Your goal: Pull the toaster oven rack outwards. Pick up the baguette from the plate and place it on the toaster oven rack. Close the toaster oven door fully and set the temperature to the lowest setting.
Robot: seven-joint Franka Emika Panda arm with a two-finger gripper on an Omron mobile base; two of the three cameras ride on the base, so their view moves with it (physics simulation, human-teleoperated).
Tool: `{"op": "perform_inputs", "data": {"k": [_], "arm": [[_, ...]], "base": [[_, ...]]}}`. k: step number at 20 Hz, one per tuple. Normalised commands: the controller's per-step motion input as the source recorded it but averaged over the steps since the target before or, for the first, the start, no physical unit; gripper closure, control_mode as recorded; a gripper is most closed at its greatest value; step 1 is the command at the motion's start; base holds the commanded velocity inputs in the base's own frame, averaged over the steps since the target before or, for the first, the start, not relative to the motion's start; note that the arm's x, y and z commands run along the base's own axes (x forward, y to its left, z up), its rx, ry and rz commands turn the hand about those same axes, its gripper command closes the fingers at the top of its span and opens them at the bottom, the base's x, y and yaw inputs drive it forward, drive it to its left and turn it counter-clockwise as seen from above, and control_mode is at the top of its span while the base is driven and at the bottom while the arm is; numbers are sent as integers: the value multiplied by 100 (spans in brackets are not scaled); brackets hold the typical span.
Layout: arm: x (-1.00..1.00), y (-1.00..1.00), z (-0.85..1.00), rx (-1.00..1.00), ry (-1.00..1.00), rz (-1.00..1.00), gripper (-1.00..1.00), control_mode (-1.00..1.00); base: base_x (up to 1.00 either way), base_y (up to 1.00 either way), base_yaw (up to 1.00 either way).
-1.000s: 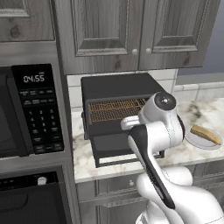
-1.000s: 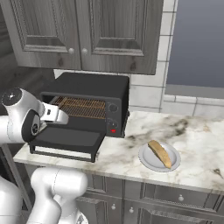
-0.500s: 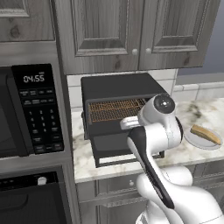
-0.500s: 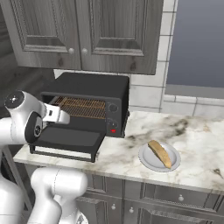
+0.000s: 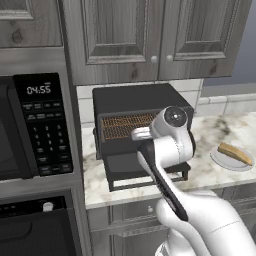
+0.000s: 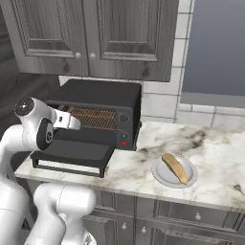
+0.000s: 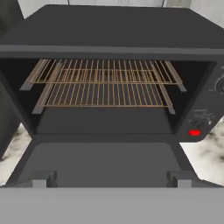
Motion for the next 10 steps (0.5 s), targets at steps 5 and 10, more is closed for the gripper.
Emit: {"op": "perform_inputs", "data": {"k": [5,10], "arm": [[31,0,-1,12,-4,0,-100,-100],[44,2,0,11,-6,0,-100,-100]], "base": [[0,0,0],[0,0,0]]}}
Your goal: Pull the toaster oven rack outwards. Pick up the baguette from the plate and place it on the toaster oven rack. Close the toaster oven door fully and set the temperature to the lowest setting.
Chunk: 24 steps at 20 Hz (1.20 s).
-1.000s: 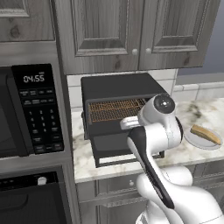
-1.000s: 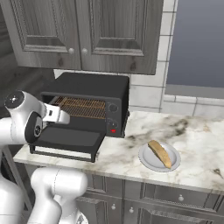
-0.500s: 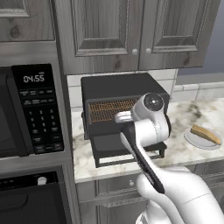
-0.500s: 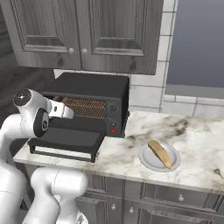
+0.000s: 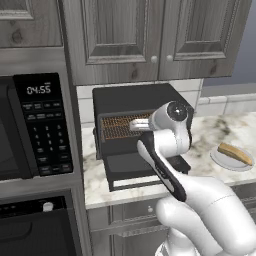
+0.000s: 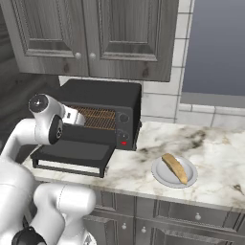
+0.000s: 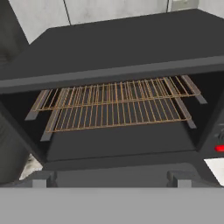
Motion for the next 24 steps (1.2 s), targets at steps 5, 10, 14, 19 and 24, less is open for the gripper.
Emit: {"op": "perform_inputs", "data": {"k": [5,10,14,19,24], "arm": [[41,-1,-2,9,-11,0,-100,-100],[35,-10,-7,0,-1,4,-100,-100],[25,-19,-11,0,-5,8,-100,-100],[25,-21,-16,0,-8,11,-100,-100],[21,-15,-26,2,-13,11,-100,-100]], "base": [[0,0,0],[0,0,0],[0,0,0],[0,0,0],[0,0,0]]}}
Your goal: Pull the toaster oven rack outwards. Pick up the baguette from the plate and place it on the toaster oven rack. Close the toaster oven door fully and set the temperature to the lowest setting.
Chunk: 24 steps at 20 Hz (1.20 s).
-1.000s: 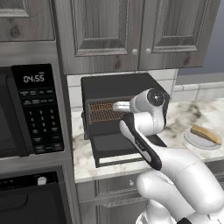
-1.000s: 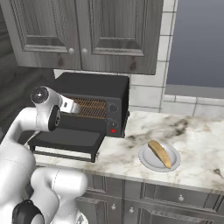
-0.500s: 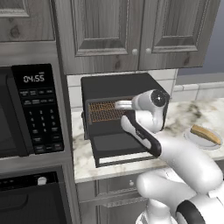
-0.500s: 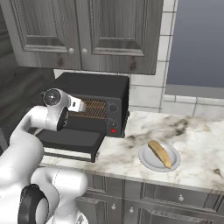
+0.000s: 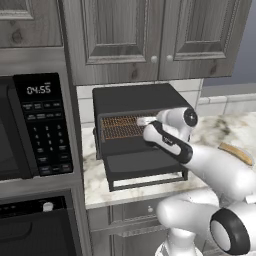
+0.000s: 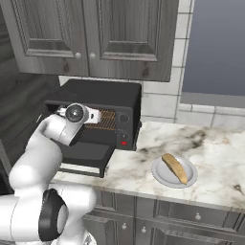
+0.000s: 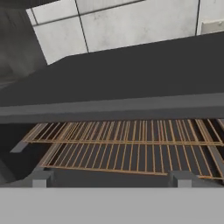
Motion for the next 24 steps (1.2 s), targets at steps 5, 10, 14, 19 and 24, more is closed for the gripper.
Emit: {"op": "perform_inputs", "data": {"k": [5,10,14,19,24], "arm": [[10,-14,-33,6,-20,7,-100,-100],[0,-7,-30,8,-21,1,-100,-100],[0,0,-39,7,-19,0,-100,-100],[6,0,-39,5,-9,-3,-100,-100],[8,-2,-6,1,0,-1,-100,-100]], "base": [[0,0,0],[0,0,0],[0,0,0],[0,0,0],[0,0,0]]}}
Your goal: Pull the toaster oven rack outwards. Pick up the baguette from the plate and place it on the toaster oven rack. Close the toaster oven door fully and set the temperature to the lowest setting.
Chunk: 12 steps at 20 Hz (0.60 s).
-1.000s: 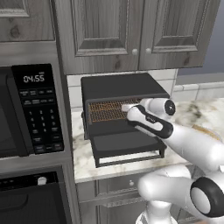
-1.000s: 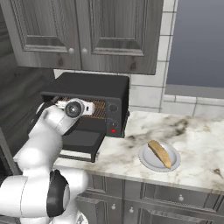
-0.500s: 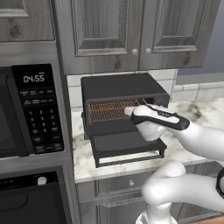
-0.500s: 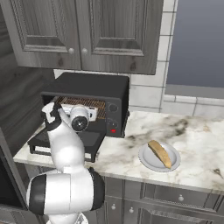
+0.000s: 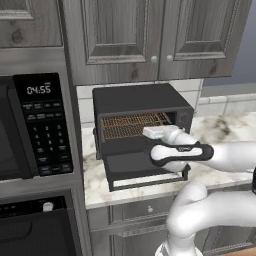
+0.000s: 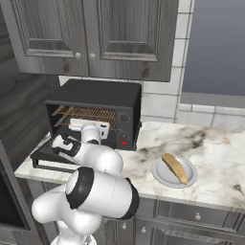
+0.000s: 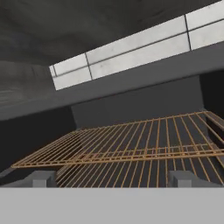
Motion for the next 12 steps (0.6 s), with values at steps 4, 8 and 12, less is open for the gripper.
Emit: {"op": "perform_inputs", "data": {"k": [4,8,12], "arm": [[0,-2,0,3,0,-2,-100,-100],[0,-5,-1,9,0,-4,-100,-100],[1,0,0,8,2,-7,-100,-100]], "base": [[0,0,0],[0,0,0],[0,0,0]]}}
